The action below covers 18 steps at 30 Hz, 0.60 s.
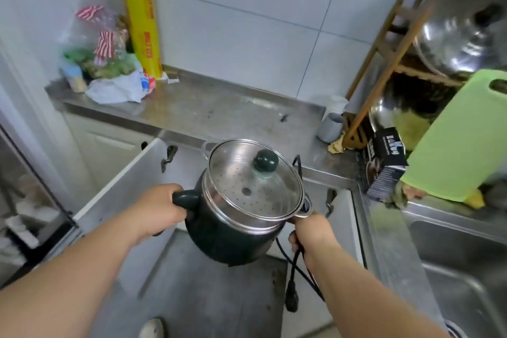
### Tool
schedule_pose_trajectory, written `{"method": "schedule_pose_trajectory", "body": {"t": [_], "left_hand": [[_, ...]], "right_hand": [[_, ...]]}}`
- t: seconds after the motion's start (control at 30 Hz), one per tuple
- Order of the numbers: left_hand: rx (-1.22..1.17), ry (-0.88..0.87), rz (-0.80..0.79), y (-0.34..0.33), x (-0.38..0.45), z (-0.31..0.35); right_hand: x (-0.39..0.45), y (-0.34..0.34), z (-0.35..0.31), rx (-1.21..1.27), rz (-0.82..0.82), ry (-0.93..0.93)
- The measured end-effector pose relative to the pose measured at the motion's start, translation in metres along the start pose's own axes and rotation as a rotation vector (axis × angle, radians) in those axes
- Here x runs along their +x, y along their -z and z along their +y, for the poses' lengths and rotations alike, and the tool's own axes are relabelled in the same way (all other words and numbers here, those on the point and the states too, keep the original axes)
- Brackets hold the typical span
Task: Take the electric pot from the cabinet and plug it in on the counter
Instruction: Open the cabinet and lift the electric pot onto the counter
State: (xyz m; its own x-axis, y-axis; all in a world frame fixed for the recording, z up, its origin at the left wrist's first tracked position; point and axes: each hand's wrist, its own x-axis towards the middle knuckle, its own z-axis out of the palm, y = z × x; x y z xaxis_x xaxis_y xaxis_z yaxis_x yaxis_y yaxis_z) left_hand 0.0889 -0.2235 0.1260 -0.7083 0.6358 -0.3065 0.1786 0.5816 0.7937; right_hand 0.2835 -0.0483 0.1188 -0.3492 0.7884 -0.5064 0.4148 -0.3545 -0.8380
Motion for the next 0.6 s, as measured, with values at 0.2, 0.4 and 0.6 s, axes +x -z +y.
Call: {"method": "schedule_pose_trajectory", "body": {"t": [0.2,0.4,0.6], "left_hand": [[-0.065,-0.12,0.103,0.031,0.003,0.064],[-0.2,-0.167,0.136,0.065,0.044,0.12],[-0.22,-0.207,0.178,0.084,0.124,0.146]], "right_hand": [[-0.018,0.021,-0.099,-0.071,0.036,0.206],[-0.004,0.011,-0.206,-0.099,0.124,0.287],[0.065,-0.021,-0.273,-0.306,0.16,0.468]]}}
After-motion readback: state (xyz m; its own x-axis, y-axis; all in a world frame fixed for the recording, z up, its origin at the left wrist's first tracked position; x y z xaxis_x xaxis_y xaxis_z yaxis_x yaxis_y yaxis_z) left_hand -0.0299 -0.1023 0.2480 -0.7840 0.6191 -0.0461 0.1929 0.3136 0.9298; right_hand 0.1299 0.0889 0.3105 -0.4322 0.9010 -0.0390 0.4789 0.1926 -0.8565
